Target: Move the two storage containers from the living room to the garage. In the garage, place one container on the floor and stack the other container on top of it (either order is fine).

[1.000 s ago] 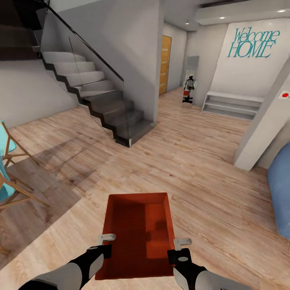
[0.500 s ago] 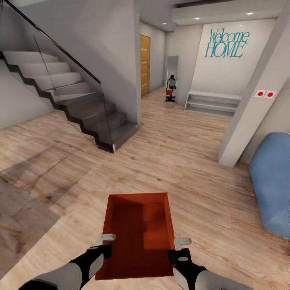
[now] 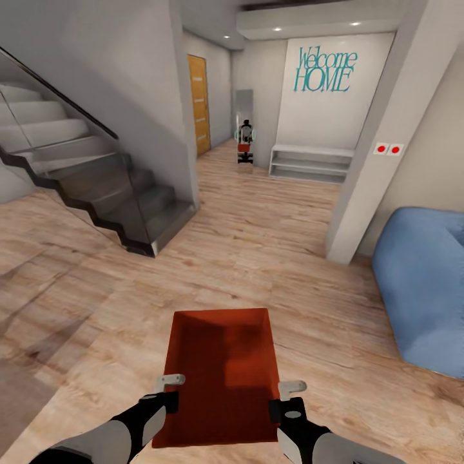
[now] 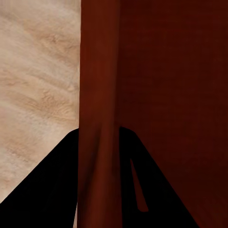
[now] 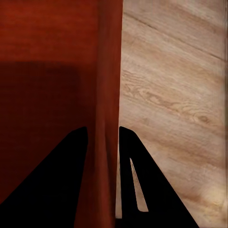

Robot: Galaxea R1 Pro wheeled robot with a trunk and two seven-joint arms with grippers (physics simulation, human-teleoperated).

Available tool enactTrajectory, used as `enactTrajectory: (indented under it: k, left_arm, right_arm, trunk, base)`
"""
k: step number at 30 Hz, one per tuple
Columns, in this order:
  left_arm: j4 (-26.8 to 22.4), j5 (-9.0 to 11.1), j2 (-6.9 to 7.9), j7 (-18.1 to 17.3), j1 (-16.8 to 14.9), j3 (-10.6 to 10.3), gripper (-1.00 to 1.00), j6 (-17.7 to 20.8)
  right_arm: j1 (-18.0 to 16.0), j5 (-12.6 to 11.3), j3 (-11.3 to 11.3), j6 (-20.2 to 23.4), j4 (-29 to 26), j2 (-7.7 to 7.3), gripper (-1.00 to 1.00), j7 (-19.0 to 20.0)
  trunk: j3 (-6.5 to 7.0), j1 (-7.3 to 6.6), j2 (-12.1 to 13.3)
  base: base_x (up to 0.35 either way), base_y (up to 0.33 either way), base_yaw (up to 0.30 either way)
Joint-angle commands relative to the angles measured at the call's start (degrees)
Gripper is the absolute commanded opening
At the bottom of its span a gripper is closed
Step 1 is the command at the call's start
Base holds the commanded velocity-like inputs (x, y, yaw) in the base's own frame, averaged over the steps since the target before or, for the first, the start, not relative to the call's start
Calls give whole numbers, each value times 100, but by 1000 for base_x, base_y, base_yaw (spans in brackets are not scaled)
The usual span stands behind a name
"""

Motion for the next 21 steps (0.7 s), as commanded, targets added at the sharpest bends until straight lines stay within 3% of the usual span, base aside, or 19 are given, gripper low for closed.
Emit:
enactTrajectory:
  k: [1, 6, 21]
  left_arm:
    - [-9, 205, 63, 75, -1, 411, -100, 46]
    - [-9, 205, 63, 75, -1, 411, -100, 49]
    - [-9, 207, 63, 75, -1, 411, -100, 49]
  right_arm:
    - [-2, 39, -53, -136, -14, 1, -100, -81]
    - [-2, 39, -53, -136, -14, 1, -100, -81]
    - [-5, 39, -53, -136, -14, 1, -100, -81]
  trunk:
    - [-8, 5, -6]
    - [-8, 5, -6]
    - [-8, 5, -6]
  base:
    - [323, 0, -257]
    - [323, 0, -180]
    - [323, 0, -7]
